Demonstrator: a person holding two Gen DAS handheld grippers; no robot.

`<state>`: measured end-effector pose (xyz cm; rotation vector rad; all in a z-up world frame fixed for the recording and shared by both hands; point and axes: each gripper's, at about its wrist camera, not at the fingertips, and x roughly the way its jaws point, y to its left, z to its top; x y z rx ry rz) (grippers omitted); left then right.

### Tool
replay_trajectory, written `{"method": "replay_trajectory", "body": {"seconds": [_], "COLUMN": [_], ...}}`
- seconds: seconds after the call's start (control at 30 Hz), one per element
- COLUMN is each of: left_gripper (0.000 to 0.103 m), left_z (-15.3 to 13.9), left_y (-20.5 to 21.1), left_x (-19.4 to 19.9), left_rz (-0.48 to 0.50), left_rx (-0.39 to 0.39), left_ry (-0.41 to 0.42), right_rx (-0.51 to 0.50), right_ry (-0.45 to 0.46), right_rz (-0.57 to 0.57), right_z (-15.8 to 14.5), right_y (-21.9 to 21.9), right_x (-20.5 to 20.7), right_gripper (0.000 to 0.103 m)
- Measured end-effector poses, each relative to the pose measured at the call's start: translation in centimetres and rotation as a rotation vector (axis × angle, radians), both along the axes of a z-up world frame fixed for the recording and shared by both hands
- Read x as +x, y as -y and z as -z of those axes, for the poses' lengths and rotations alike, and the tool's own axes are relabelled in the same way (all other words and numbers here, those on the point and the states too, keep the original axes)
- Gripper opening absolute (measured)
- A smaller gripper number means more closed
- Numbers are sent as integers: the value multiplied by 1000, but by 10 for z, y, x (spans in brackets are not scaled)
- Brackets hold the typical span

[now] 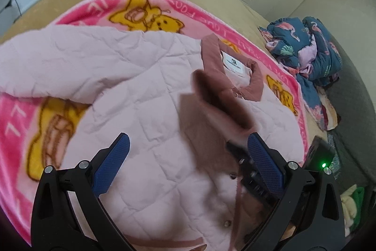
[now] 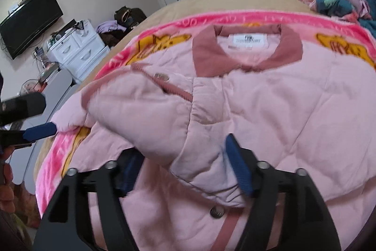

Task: Fold large clothes
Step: 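Lift the sleeve with the right tool and fold it across the jacket front, then open the right tool to release the folded sleeve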

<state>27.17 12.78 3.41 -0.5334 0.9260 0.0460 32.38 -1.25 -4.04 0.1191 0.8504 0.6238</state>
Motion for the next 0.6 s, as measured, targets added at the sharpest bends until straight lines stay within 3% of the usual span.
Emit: {"method": "replay_trajectory", "body": {"seconds": [0.17, 0.33, 0.5, 0.6], "left_gripper": [94, 94, 94, 94], "left_z": [6, 27, 62, 87], "left_y": [5, 11, 14, 13], "left_x": [5, 15, 24, 28], "left_rz": [6, 20, 28, 16], "left_rx": [-24, -99, -204, -336], "left_ry": [-17, -58, -124, -132], "right_rx": [16, 64, 66, 42], "right_ry": [-24, -19, -2, 2], "right_rz": [-31, -12, 73, 128], "right_z": [-3, -17, -26, -28], "right_y": [8, 41, 100, 131], "right_x": [-19, -34, -45, -48], "right_gripper": [89, 89, 89, 89]}}
